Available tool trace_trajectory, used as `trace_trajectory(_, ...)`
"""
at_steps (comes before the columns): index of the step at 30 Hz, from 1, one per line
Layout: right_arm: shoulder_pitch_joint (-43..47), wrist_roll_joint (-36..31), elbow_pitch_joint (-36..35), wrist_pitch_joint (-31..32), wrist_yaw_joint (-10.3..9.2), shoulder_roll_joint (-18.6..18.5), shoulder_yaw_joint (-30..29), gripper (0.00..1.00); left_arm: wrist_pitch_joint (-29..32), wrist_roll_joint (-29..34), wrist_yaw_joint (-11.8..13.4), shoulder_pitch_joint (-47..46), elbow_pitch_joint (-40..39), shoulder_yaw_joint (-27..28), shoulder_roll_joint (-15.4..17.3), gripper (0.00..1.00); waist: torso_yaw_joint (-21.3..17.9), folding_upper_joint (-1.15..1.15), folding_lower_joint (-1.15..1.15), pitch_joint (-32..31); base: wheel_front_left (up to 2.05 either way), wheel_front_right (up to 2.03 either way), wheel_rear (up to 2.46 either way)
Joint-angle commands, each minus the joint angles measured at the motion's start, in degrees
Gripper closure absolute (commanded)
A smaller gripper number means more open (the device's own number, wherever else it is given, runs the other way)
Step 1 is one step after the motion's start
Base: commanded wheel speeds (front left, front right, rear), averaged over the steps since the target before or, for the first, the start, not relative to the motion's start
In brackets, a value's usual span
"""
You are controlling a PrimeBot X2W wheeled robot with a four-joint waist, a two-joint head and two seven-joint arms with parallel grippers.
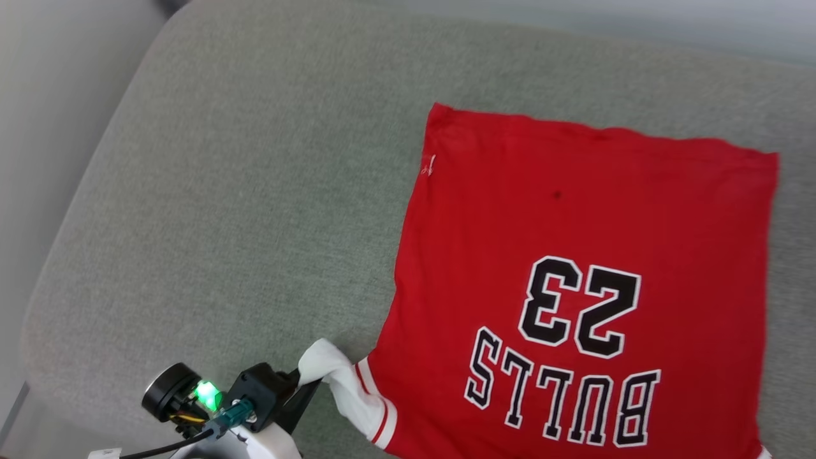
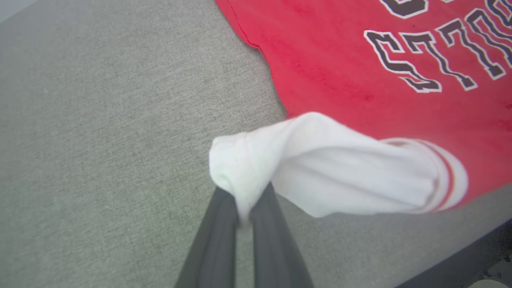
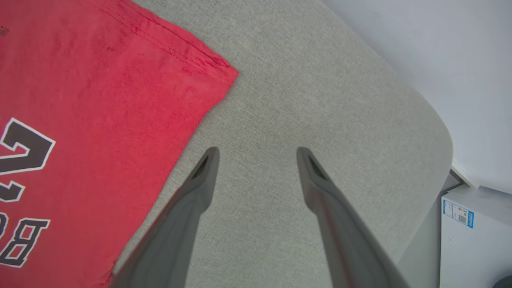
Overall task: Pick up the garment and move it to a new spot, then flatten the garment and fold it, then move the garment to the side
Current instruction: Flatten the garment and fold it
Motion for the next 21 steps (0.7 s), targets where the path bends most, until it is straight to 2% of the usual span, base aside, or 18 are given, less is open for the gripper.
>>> trace_trajectory(1, -2.84, -0.68, 2.37, 2.45, -0.04, 0.95, 0.19, 0.0, -0.56, 0.42, 0.31, -1.3, -0.22, 0.55, -1.12, 1.0, 3.87, 0.0, -0.01, 5.08, 0.0, 0.0, 0.0)
trace_trajectory(6, -6.1, -2.69, 7.24, 4.26, -0.04, 2.51, 1.12, 0.0, -1.11, 0.9, -0.46, -3.03, -0.04, 0.91, -3.34, 1.0, 5.69, 0.0, -0.01, 8.83, 0.0, 0.0, 0.0)
trace_trajectory(16, -0.33, -0.99, 11.26, 1.81, -0.03, 3.85, 5.68, 0.0, -2.0, 1.91, -0.66, -4.27, 1.46, 0.94, -4.98, 1.0, 6.88, 0.0, -0.01, 11.02, 0.0, 0.0, 0.0)
trace_trajectory(17, -0.33, -0.91, 11.33, 1.62, -0.03, 3.73, 6.0, 0.88, -1.98, 1.87, -0.75, -4.35, 1.64, 0.93, -5.04, 1.0, 6.84, 0.0, -0.01, 10.96, 0.0, 0.0, 0.0)
trace_trajectory(18, -0.58, -0.62, 11.42, 1.13, -0.03, 3.73, 6.07, 1.0, -1.97, 1.81, -0.84, -4.39, 1.8, 0.93, -5.07, 1.0, 6.77, 0.0, -0.01, 10.8, 0.0, 0.0, 0.0)
trace_trajectory(21, -1.68, -0.59, 11.79, -0.45, -0.04, 3.81, 5.97, 1.0, -2.11, 1.45, -1.1, -4.08, 2.24, 0.88, -5.0, 1.0, 6.34, 0.0, -0.01, 9.75, 0.0, 0.0, 0.0)
